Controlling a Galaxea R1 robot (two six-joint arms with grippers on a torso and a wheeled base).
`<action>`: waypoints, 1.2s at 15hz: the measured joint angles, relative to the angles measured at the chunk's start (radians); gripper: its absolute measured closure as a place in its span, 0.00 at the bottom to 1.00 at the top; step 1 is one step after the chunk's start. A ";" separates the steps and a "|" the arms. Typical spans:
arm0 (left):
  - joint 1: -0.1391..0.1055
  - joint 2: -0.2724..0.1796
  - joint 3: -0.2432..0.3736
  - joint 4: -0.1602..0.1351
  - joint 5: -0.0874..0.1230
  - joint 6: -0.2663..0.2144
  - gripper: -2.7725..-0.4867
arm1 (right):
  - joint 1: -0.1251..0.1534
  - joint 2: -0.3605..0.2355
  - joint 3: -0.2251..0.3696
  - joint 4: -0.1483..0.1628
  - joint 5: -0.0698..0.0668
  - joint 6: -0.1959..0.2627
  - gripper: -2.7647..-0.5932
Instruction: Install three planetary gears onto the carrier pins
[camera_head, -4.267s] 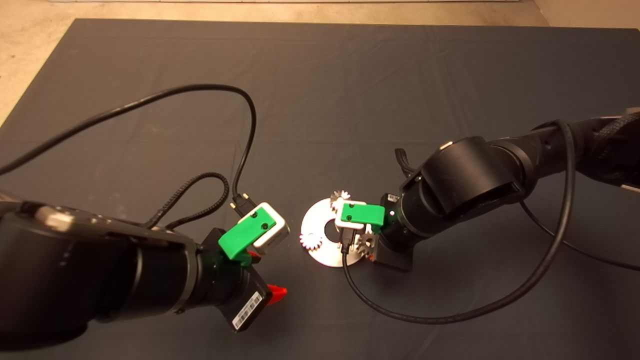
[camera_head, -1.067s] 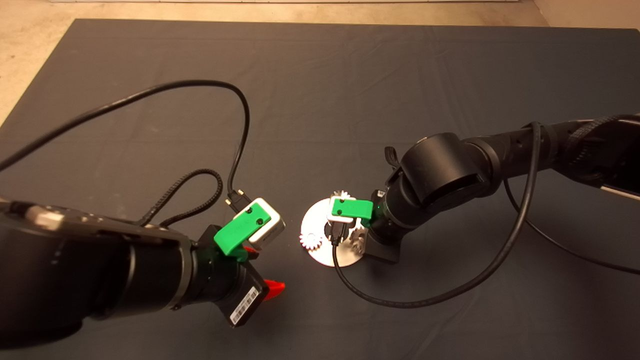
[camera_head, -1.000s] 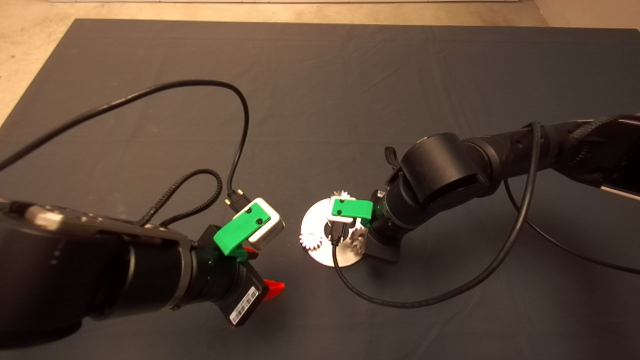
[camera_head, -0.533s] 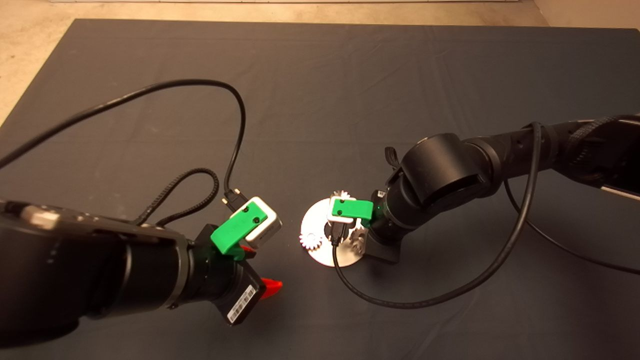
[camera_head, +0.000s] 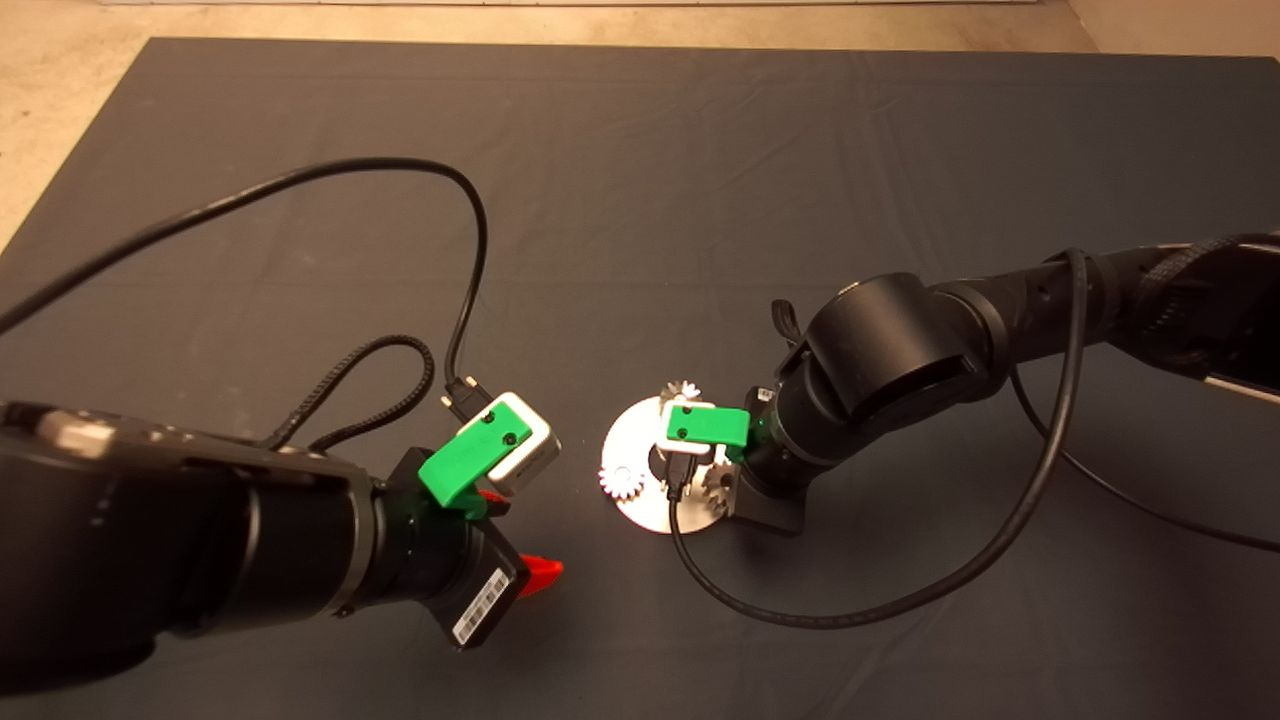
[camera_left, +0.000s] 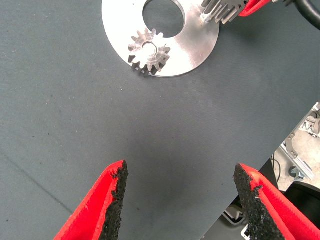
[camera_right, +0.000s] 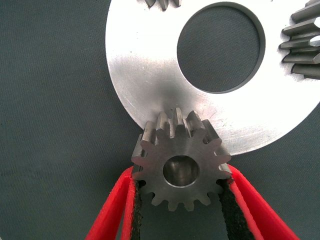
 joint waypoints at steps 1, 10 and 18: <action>0.000 -0.001 0.000 0.000 0.000 0.000 0.57 | 0.000 0.000 0.001 0.000 0.000 0.000 0.84; 0.000 0.000 0.000 0.001 -0.001 0.000 0.57 | -0.005 -0.017 0.008 0.001 0.002 0.000 0.84; 0.000 0.000 0.000 0.010 -0.001 0.000 0.57 | -0.013 -0.016 0.008 0.001 -0.004 0.000 0.84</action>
